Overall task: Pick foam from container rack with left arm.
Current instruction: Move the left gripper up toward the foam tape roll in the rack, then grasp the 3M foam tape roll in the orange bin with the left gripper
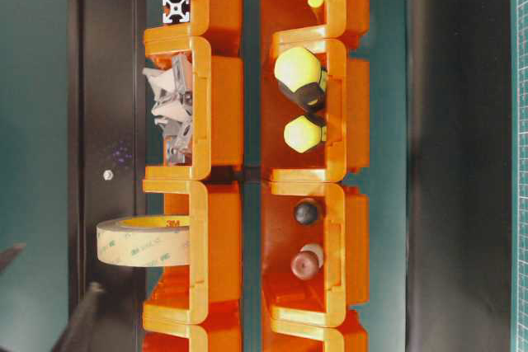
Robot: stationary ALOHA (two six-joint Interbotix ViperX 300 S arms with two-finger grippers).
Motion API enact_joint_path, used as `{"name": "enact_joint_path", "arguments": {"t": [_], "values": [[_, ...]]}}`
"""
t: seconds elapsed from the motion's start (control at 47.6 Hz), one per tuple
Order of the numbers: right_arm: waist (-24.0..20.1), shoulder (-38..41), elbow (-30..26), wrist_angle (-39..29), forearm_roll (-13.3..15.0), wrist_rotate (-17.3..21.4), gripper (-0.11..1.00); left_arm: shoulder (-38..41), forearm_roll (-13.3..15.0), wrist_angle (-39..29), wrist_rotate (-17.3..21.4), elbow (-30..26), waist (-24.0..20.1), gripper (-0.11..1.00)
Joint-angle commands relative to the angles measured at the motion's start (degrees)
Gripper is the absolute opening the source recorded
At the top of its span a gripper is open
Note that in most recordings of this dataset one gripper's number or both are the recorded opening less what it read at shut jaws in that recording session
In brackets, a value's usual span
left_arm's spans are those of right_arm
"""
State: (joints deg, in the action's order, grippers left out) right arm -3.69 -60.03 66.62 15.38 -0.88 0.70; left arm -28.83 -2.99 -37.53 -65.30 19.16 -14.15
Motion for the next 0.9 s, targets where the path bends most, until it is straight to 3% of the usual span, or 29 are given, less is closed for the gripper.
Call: {"name": "enact_joint_path", "arguments": {"t": [0.0, 0.462, 0.883], "values": [[-0.2, 0.2, -1.9, -0.1, -0.1, -0.1, -0.01, 1.1, -0.3, -2.3, 0.1, -2.7, -1.2, 0.9], [-0.2, 0.0, -1.9, -1.6, -0.1, -0.1, -0.01, 8.0, -0.3, -0.3, -0.3, -6.6, -1.4, 0.9], [-0.4, -0.2, -1.9, -1.6, -0.1, 0.0, -0.01, 8.7, -0.3, 0.0, -0.4, -5.5, -1.1, 0.87]]}}
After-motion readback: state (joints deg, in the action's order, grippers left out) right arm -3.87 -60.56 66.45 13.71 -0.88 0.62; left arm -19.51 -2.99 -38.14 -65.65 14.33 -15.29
